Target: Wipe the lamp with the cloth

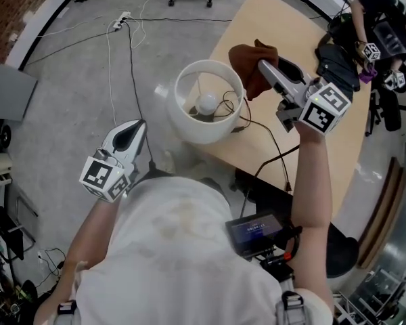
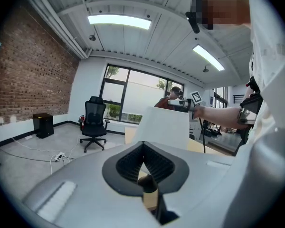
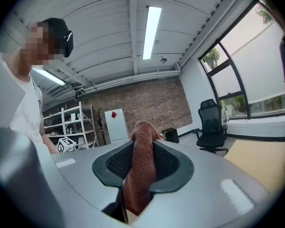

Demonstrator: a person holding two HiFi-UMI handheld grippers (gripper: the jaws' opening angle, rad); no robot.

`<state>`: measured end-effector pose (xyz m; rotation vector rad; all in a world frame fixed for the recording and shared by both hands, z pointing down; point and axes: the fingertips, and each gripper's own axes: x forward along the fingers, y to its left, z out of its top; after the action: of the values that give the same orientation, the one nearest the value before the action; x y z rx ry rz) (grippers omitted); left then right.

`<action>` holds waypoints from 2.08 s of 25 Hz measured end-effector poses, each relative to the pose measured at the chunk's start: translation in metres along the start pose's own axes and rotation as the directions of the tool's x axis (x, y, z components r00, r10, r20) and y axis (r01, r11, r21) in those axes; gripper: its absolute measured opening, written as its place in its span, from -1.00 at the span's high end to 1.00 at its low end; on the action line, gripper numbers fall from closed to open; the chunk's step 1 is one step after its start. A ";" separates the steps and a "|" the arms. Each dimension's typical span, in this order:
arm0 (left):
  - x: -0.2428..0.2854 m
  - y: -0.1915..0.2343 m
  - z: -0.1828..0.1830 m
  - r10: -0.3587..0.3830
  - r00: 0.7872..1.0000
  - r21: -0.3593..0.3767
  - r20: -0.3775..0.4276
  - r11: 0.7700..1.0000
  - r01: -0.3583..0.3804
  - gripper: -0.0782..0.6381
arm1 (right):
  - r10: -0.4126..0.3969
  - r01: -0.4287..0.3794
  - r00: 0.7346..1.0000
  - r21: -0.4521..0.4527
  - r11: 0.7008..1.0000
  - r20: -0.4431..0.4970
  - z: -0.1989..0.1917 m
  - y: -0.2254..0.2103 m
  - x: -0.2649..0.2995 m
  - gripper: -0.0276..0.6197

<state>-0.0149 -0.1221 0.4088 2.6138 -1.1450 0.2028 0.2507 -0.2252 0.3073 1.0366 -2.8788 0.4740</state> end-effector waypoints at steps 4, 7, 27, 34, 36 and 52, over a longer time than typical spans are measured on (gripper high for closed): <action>-0.005 0.005 -0.001 0.032 0.999 -0.011 0.008 0.999 -0.032 0.78 | 0.112 -0.112 0.994 -0.004 0.994 0.009 0.023 0.011 0.022 0.55; -0.009 0.010 -0.004 0.055 0.998 -0.019 0.010 0.998 -0.055 0.78 | 0.152 -0.152 0.987 0.010 0.988 -0.050 0.008 0.006 0.043 0.55; -0.021 0.032 -0.015 0.118 0.993 -0.059 -0.001 0.991 -0.118 0.78 | -0.045 0.013 0.855 -0.066 0.998 -0.516 -0.146 -0.079 0.073 0.56; -0.020 0.039 -0.016 0.129 0.992 -0.073 0.003 0.989 -0.128 0.78 | 0.213 -0.215 0.945 0.019 0.976 -0.249 -0.019 -0.028 0.082 0.57; -0.018 0.038 -0.016 0.127 0.992 -0.075 0.007 0.989 -0.126 0.78 | 0.323 -0.317 0.923 0.063 0.946 -0.207 0.005 -0.010 0.087 0.57; -0.041 0.046 -0.022 0.199 0.980 -0.105 0.002 0.975 -0.198 0.78 | 0.480 -0.492 0.762 0.094 0.866 -0.434 -0.038 0.010 0.125 0.57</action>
<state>-0.0767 -0.1162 0.4290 2.4131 -1.3832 0.1621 0.1451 -0.2833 0.3584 0.1077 -2.6755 0.5985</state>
